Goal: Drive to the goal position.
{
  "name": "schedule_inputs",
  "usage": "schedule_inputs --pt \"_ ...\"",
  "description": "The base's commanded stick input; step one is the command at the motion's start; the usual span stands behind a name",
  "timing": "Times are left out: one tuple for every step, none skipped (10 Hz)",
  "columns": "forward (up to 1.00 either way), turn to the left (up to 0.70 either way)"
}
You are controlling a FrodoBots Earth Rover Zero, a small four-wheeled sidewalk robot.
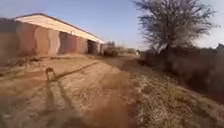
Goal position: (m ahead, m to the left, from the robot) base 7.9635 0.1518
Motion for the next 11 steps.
schedule_inputs --pt "0.7 0.0" --pt "0.7 0.0" --pt "0.7 0.0" --pt "0.7 0.0" --pt "0.7 -0.08" --pt "0.7 -0.2" --pt "0.7 -0.33" --pt "0.7 -0.32" --pt "0.7 -0.14" --pt "0.7 0.0" --pt "0.7 0.0"
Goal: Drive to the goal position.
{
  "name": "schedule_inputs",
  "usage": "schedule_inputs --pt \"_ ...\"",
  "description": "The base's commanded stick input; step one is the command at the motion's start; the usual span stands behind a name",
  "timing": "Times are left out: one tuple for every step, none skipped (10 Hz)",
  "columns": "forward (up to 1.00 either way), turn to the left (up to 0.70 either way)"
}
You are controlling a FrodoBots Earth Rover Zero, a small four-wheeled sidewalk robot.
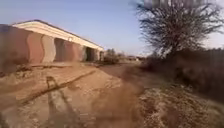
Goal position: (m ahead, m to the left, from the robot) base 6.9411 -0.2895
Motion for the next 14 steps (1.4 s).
schedule_inputs --pt "0.7 0.0" --pt "0.7 0.0" --pt "0.7 0.0" --pt "0.7 0.0" --pt "0.7 0.0" --pt "0.7 0.0" --pt "0.7 0.0" --pt "0.7 0.0" --pt "0.7 0.0" --pt "0.7 0.0" --pt "0.7 0.0" --pt "0.7 0.0" --pt "0.7 -0.05" --pt "0.7 -0.12"
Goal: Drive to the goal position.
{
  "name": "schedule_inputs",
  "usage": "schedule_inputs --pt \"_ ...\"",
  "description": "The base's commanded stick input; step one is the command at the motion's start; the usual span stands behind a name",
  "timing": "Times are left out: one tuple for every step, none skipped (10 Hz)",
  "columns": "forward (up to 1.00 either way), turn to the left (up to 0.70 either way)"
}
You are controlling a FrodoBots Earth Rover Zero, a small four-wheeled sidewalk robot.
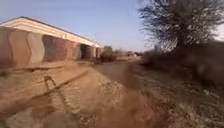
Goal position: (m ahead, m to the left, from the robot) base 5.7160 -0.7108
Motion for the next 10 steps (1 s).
schedule_inputs --pt "0.7 -0.19" --pt "0.7 -0.27" --pt "0.7 -0.35" --pt "0.7 -0.35" --pt "0.7 -0.35" --pt "0.7 -0.13" --pt "0.7 0.0" --pt "0.7 0.0" --pt "0.7 0.0" --pt "0.7 0.0"
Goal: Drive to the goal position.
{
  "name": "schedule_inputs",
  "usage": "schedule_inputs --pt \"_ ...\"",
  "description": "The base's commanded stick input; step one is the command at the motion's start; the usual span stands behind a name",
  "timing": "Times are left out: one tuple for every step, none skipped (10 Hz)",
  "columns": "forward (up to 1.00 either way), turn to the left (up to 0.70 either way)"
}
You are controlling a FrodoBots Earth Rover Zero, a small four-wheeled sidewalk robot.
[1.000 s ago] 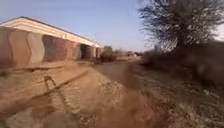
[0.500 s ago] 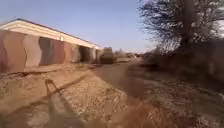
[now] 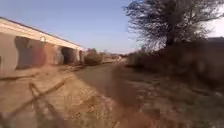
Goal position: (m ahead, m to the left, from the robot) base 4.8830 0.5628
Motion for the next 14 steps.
schedule_inputs --pt "0.7 0.0" --pt "0.7 0.0" --pt "0.7 0.0" --pt "0.7 0.0" --pt "0.7 0.0" --pt "0.7 0.0" --pt "0.7 0.0" --pt "0.7 0.0" --pt "0.7 0.0" --pt "0.7 0.0" --pt "0.7 0.0" --pt "0.7 0.0" --pt "0.7 0.0" --pt "0.7 0.0"
